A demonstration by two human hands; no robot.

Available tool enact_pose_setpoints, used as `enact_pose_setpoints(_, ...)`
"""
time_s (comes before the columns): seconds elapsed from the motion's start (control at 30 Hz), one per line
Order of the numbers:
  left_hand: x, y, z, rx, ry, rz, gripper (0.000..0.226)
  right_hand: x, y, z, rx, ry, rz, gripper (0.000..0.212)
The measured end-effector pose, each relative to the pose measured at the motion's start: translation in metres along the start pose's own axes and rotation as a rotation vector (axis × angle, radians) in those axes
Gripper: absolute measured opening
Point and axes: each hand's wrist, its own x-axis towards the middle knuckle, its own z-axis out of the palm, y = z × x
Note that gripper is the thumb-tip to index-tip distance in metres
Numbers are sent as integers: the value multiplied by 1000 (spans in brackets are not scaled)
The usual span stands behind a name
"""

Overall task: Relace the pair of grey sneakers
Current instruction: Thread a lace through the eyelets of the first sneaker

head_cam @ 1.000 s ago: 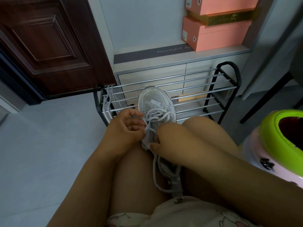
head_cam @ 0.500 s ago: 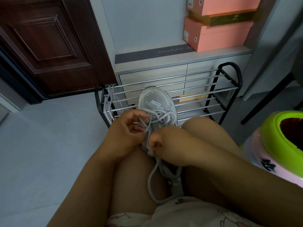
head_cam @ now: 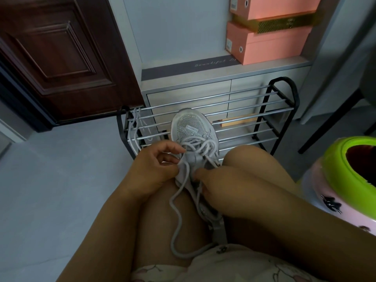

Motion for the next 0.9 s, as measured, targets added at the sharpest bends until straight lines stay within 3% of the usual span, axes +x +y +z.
enact_pose_setpoints(0.03,0,1,1,-4,0,2,40,1,-2,3,-107,3,-4,20)
enact_pose_setpoints(0.1,-1,2,2,-5,4,2,39,0,-3,11,-32,-96,-47,28)
enact_pose_setpoints(0.17,-3,5,2,27,25,13,36,-3,-1,-4,332,-142,76,25)
enact_pose_setpoints(0.27,-7,12,3,109,78,77,22,-6,7,-32,857,12,202,15)
enact_pose_setpoints(0.33,-9,19,3,16,66,92,16,-3,13,-41,1211,52,235,14)
enact_pose_setpoints(0.43,-13,30,-1,-270,-135,26,13,5,16,-43,1526,81,194,21)
enact_pose_setpoints(0.53,-17,34,-1,-256,-290,-6,12,10,16,-45,1730,94,121,22)
enact_pose_setpoints(0.67,-19,29,0,108,-255,-13,17,17,20,-48,1837,166,60,22)
enact_pose_setpoints(0.8,-20,24,-11,78,-179,-77,26,19,18,-49,1874,215,116,29)
enact_pose_setpoints(0.83,-19,22,-13,53,-113,-89,24,18,17,-47,1786,247,198,30)
enact_pose_setpoints(0.9,-18,19,-15,-50,14,-132,23,15,12,-41,1294,314,379,30)
